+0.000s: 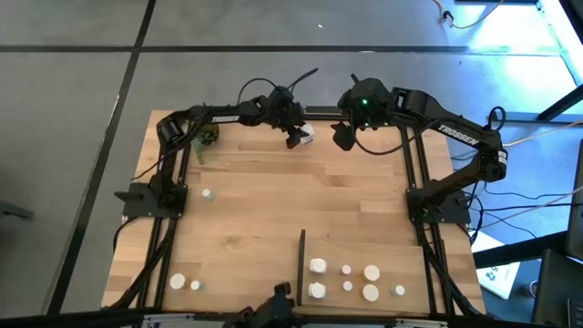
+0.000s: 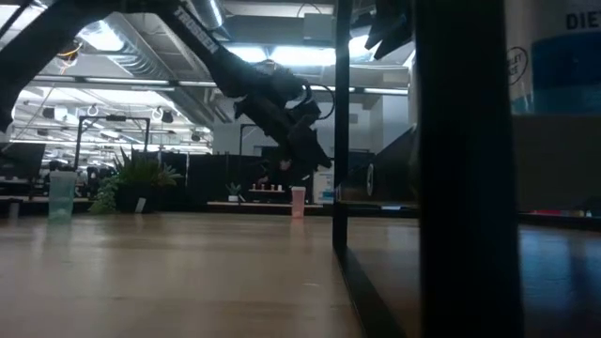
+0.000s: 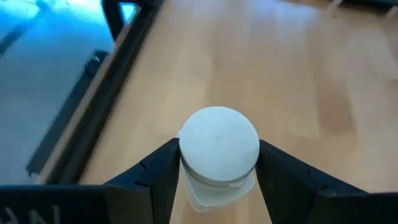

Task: Pick and place medicine bottles onto shelf by color
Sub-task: Put the top white pill bottle on the shelf

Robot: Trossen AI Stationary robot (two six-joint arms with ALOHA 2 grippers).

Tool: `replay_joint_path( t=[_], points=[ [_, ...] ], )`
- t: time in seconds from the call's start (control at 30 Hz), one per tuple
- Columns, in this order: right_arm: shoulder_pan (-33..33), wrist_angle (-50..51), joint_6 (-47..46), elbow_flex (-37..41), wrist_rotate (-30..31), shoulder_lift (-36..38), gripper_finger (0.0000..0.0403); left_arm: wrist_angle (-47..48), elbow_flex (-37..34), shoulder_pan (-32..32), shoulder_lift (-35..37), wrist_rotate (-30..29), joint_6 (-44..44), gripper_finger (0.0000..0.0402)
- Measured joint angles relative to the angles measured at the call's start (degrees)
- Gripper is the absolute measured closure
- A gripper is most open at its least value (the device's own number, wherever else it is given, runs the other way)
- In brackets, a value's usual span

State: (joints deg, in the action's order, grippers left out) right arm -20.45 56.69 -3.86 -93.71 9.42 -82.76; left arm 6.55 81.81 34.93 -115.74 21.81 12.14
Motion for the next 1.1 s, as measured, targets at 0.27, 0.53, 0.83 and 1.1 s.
replay_joint_path(
  t=[0.27,0.53,0.83,1.1],
  points=[
    [0.00,1.46,5.92,0.00,-6.50,0.00,0.0142,5.60,0.43,-2.94,4.88,-0.42,0.52,0.0216],
    [0.00,2.75,10.77,0.00,-9.03,2.98,0.0142,9.56,0.44,-10.48,6.95,-4.32,1.45,0.0216],
    [2.09,6.67,14.84,0.00,-20.21,11.37,0.0142,10.66,0.45,-20.31,6.90,-5.70,-3.98,0.0216],
    [6.83,10.25,16.39,-0.04,-20.67,13.55,0.0142,9.90,0.43,-30.99,6.18,-14.25,-8.84,0.0216]
  ],
)
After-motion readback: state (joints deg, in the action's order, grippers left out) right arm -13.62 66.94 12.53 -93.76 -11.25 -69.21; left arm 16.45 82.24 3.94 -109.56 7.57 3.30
